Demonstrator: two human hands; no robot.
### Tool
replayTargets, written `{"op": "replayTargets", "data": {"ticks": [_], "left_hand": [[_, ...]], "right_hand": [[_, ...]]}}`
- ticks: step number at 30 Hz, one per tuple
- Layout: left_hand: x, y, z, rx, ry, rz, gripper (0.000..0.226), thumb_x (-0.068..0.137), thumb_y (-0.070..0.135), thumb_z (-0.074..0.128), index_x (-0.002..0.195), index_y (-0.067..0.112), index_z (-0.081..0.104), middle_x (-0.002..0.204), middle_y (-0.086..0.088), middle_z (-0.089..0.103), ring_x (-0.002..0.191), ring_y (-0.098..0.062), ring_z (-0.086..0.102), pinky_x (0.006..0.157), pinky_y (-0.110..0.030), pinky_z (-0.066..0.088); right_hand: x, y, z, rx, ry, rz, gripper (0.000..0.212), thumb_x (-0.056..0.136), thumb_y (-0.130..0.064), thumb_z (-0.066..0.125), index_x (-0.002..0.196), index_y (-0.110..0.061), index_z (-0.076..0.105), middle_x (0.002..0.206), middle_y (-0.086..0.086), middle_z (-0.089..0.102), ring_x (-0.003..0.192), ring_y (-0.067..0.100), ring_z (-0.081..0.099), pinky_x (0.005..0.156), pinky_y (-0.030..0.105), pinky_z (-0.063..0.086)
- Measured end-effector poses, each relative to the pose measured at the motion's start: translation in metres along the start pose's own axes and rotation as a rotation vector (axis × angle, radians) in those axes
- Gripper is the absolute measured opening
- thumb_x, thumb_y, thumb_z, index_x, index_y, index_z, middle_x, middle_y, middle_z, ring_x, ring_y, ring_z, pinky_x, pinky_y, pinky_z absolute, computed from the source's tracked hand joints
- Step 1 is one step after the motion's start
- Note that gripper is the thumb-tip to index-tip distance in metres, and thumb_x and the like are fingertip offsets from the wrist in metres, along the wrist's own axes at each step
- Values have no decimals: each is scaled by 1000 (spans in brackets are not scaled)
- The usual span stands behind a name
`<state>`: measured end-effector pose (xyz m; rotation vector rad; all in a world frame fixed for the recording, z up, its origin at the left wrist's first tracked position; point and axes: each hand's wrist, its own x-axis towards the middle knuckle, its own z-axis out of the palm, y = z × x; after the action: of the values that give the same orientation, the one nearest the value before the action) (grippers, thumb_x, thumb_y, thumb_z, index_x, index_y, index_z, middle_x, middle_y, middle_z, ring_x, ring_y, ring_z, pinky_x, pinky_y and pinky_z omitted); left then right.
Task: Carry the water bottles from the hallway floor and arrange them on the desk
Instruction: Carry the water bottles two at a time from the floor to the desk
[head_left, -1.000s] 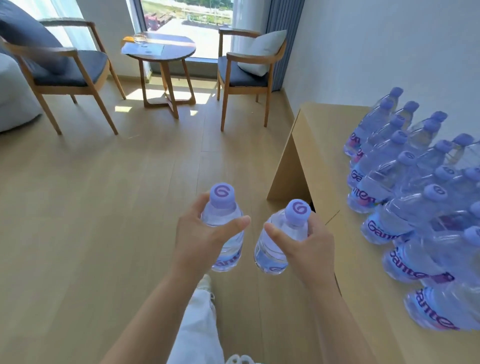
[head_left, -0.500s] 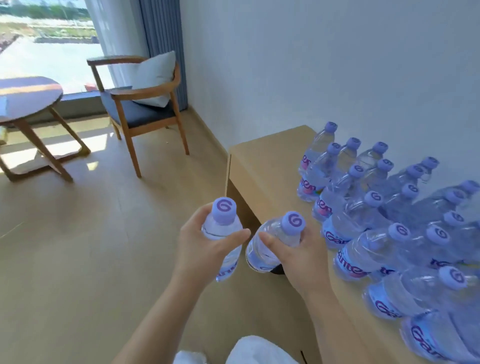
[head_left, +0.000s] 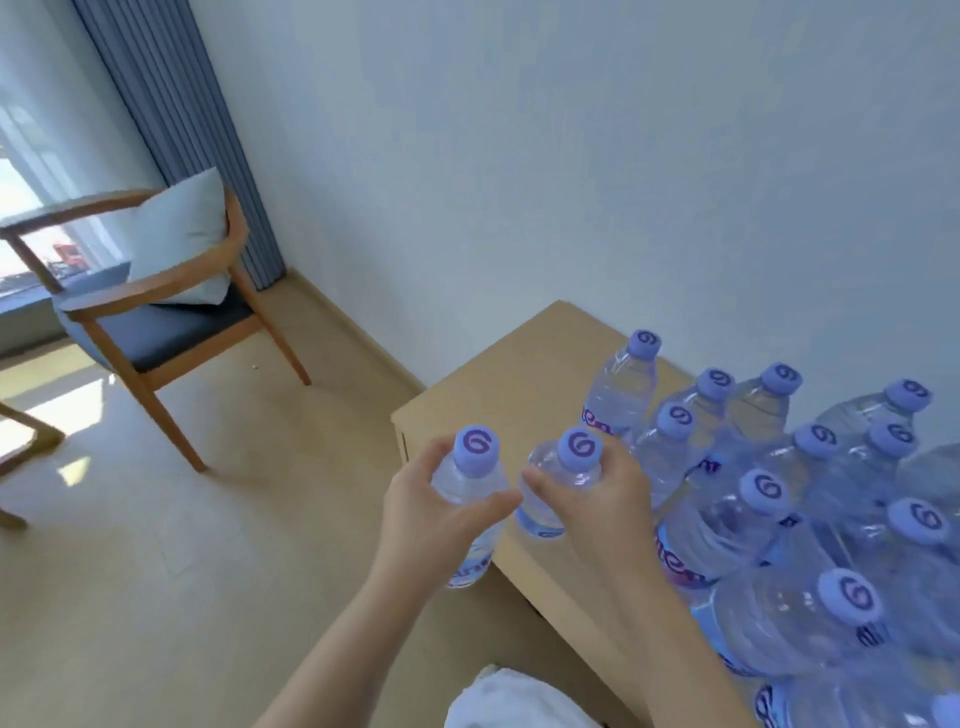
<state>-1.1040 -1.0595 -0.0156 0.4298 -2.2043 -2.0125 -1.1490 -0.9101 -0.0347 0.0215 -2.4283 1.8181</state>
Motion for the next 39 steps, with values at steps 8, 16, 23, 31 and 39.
{"op": "replayTargets", "data": {"ticks": [8, 16, 23, 31, 39], "left_hand": [[101, 2, 24, 54, -179, 36, 31, 61, 10, 83, 79, 26, 63, 72, 15, 66, 65, 2, 61, 57, -8, 46], [159, -6, 49, 74, -472, 17, 34, 60, 4, 82, 84, 17, 62, 69, 13, 66, 63, 0, 61, 56, -10, 47], [173, -1, 39, 66, -633, 102, 40, 67, 7, 80, 95, 26, 59, 84, 17, 67, 75, 9, 62, 63, -5, 45], [159, 26, 31, 156, -714, 348, 48, 73, 14, 76, 112, 26, 52, 103, 22, 55, 97, 13, 52, 78, 1, 36], [97, 50, 46, 234, -773, 700, 43, 76, 11, 74, 109, 29, 54, 105, 32, 48, 107, 1, 46, 102, -11, 30]], "right_hand": [[54, 12, 10, -94, 105, 73, 21, 67, -20, 80, 70, -24, 59, 68, -13, 64, 62, -2, 58, 57, 11, 43], [58, 8, 33, -163, 345, 206, 32, 74, -30, 76, 96, -22, 52, 91, -8, 60, 89, 11, 58, 80, 30, 49], [42, 0, 66, -337, 742, 82, 66, 73, -22, 80, 127, -27, 42, 123, -16, 50, 118, 6, 48, 97, 14, 37], [16, -8, 73, -425, 798, 171, 52, 81, -14, 70, 128, -19, 49, 112, -28, 44, 106, -5, 43, 89, 0, 29], [-48, -23, 36, -415, 921, 210, 40, 83, -15, 66, 121, -7, 56, 103, -19, 51, 101, 1, 50, 87, 2, 33]]}}
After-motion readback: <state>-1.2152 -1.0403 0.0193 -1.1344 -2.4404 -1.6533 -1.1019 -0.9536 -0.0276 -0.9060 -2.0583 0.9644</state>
